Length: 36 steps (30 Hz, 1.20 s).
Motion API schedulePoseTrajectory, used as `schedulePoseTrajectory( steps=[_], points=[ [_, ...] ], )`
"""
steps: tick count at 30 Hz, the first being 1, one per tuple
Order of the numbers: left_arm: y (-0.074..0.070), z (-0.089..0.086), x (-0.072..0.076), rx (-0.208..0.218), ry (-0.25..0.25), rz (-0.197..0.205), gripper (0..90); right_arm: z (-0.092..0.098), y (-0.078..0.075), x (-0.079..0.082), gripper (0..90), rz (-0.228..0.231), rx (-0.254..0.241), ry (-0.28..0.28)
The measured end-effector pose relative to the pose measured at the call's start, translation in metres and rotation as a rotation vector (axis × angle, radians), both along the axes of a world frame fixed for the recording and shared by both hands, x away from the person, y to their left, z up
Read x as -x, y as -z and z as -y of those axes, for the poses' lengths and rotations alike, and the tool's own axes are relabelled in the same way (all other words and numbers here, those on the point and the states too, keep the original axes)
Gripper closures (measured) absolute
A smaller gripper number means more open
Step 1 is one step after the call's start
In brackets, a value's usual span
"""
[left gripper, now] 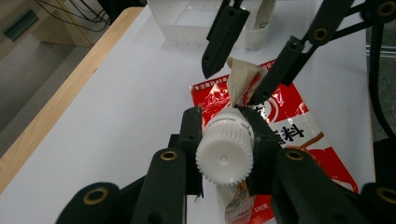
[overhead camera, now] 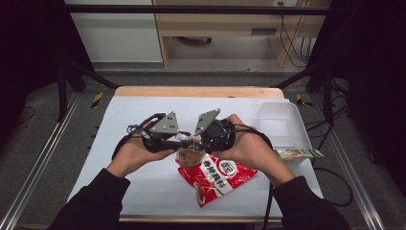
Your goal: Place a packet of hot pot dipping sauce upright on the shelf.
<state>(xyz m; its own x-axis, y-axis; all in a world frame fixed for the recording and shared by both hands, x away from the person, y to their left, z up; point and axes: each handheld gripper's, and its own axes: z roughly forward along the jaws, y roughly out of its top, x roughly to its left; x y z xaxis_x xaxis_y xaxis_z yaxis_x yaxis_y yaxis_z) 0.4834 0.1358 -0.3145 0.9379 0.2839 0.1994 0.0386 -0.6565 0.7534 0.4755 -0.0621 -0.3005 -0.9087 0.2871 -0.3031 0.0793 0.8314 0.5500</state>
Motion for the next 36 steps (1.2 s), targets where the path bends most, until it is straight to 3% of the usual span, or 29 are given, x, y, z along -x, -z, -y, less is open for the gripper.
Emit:
schedulePoseTrajectory(
  steps=[5, 8, 12, 14, 17, 20, 22, 30, 36],
  points=[
    [0.001, -0.001, 0.001, 0.014, 0.0, -0.003, 72.4, -0.002, 0.0, 0.001, 84.4, -0.03, 0.005, 0.018],
    [0.002, -0.003, 0.001, 0.025, -0.011, -0.01, 72.4, -0.003, 0.0, 0.001, 87.0, -0.045, 0.009, 0.028],
    [0.005, -0.007, -0.001, 0.06, -0.025, -0.021, 72.0, -0.005, -0.002, 0.0, 88.3, -0.031, 0.005, 0.03],
    [0.007, -0.01, -0.001, 0.097, -0.025, -0.045, 70.9, -0.005, -0.004, 0.0, 88.5, -0.021, -0.006, 0.03],
    [0.008, -0.015, 0.001, 0.122, -0.056, -0.029, 57.6, -0.003, -0.009, -0.002, 88.6, 0.002, -0.009, 0.034],
    [0.01, -0.024, 0.004, 0.179, -0.082, -0.029, 46.1, 0.001, -0.015, -0.005, 88.7, 0.02, -0.011, 0.042],
    [0.013, -0.031, 0.008, 0.182, -0.107, -0.026, 39.4, 0.005, -0.018, -0.008, 88.7, 0.026, -0.019, 0.058],
    [0.049, -0.061, 0.033, 0.111, -0.204, 0.053, 26.8, 0.029, -0.027, -0.011, 88.6, 0.066, -0.035, 0.093],
    [0.08, -0.094, 0.037, 0.143, -0.303, 0.009, 19.5, 0.049, -0.03, -0.013, 88.6, 0.085, -0.037, 0.123]
  ],
)
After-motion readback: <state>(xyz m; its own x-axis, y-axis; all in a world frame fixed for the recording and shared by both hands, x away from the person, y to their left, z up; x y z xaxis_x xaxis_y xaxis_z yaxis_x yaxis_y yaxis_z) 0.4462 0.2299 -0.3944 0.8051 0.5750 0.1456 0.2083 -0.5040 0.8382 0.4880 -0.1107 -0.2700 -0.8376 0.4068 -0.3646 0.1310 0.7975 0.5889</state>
